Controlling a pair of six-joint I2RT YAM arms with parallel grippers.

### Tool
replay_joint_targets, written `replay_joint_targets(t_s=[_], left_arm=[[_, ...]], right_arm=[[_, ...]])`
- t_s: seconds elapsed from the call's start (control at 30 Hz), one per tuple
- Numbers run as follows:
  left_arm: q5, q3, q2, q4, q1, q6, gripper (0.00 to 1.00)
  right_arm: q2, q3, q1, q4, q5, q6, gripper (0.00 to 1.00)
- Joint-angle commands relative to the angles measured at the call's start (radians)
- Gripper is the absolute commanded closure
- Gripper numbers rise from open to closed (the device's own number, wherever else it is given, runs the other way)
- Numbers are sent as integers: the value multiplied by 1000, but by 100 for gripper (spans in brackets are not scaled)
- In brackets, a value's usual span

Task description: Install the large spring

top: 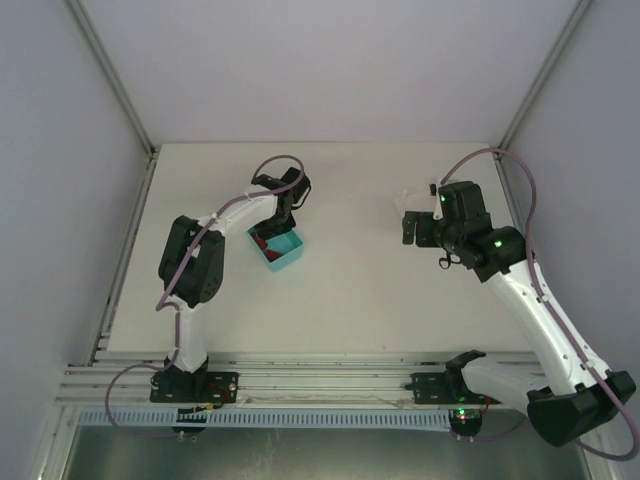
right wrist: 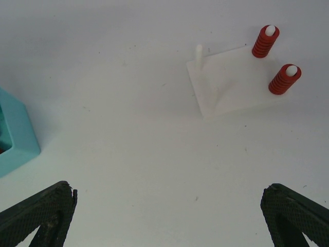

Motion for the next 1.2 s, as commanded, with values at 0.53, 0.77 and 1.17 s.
replay_joint_targets(t_s=[0.53,0.77,1.17], left_arm=[[-74,-7,103,-25,2,-44,54],[-67,-38,120,10,1,-52,54],[-59,-49,163,65,-7,-31,54]], right_arm=[[-51,17,5,-117,35,-1,1],[-67,12,5,-136,46,3,1],[-71,15,5,-152,51,31,1]])
